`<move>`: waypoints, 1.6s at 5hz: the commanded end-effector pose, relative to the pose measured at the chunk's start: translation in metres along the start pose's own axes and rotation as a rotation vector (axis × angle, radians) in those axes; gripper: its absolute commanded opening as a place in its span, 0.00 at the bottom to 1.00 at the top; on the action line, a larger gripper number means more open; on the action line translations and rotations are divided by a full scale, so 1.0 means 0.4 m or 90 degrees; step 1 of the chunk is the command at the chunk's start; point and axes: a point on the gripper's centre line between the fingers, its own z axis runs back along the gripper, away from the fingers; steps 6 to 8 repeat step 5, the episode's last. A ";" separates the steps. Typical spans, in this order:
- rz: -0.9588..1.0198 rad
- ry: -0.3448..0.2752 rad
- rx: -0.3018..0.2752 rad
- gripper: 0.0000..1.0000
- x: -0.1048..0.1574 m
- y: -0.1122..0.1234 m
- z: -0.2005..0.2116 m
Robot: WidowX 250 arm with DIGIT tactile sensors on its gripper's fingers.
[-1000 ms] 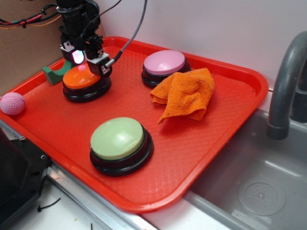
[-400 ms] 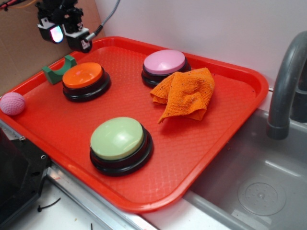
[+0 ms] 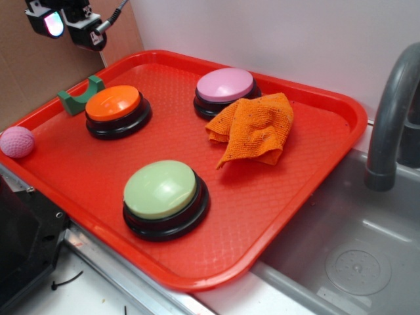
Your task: Push the orange button.
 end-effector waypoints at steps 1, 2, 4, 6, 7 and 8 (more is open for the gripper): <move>0.028 -0.038 0.009 1.00 0.002 0.042 0.077; 0.043 -0.033 0.027 1.00 0.001 0.042 0.094; 0.032 -0.023 0.021 1.00 -0.010 0.033 0.113; 0.027 -0.009 0.052 1.00 -0.007 0.026 0.112; 0.027 -0.009 0.052 1.00 -0.007 0.026 0.112; 0.027 -0.009 0.052 1.00 -0.007 0.026 0.112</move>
